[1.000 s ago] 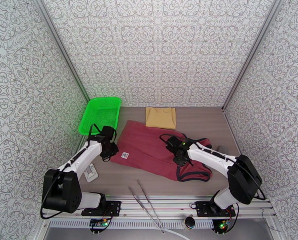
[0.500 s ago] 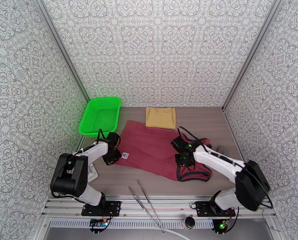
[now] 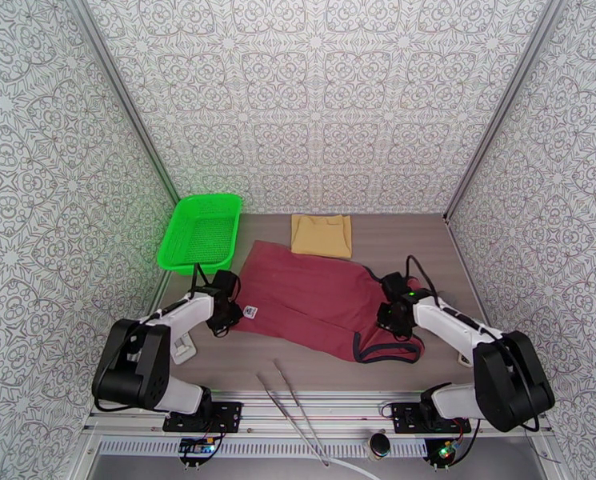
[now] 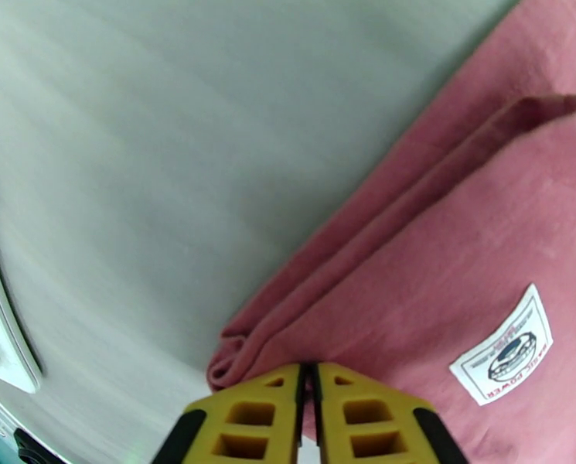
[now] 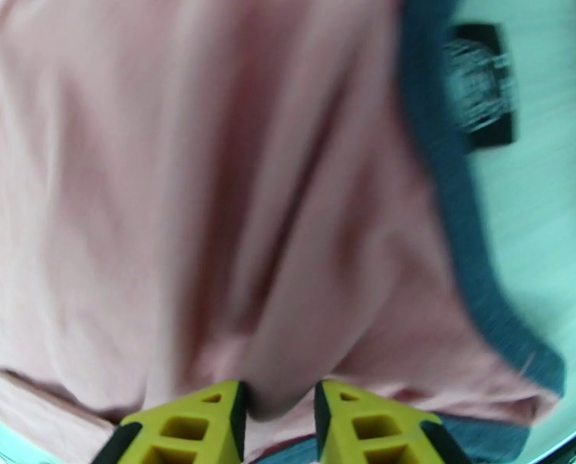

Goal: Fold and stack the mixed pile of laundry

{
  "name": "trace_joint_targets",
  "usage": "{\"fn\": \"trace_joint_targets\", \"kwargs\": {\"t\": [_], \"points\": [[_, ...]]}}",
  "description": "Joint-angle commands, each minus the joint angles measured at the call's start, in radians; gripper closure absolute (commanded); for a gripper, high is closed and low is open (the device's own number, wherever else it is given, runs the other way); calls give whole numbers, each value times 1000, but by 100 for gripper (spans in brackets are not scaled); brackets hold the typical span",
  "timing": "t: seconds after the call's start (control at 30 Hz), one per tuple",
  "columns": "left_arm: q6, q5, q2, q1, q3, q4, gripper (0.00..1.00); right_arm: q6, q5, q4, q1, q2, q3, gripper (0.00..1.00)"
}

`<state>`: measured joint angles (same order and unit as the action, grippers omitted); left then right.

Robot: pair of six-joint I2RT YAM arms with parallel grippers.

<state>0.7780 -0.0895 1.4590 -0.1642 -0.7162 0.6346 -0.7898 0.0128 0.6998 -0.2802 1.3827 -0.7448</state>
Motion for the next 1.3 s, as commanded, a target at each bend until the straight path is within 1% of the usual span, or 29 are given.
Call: {"fn": "trace_joint_targets", "kwargs": {"t": [0.0,0.07,0.2,0.27,0.33,0.4,0.47,0.63,0.8,1.0,1.17,1.27], "points": [[33,68,-10,-11,58,72,84,-14,-37,-10,59,-31,46,67],[36,85,-17,-15,66,78,84,-26,-44,2,82,-36,55,67],[39,89,-24,-21,67,94,83,-55,-53,33,93,-58,62,66],[35,88,-31,-21,64,104,83,-76,-35,68,92,-90,71,66],[35,84,-43,-18,66,116,83,-105,16,104,94,-139,79,65],[35,80,-60,-15,73,123,83,-122,52,128,102,-174,80,60],[38,82,-80,-10,90,121,82,-112,56,142,127,-175,61,57],[66,117,-124,-5,149,83,82,-56,30,107,190,-63,13,57],[84,131,-144,-12,174,79,82,-20,21,59,212,78,-43,61],[99,124,-171,-12,189,97,81,-10,26,12,235,175,-87,61],[119,140,-178,-23,198,87,80,35,44,13,267,285,-186,61],[146,139,-188,-41,208,84,79,53,52,22,291,322,-228,60]]}}
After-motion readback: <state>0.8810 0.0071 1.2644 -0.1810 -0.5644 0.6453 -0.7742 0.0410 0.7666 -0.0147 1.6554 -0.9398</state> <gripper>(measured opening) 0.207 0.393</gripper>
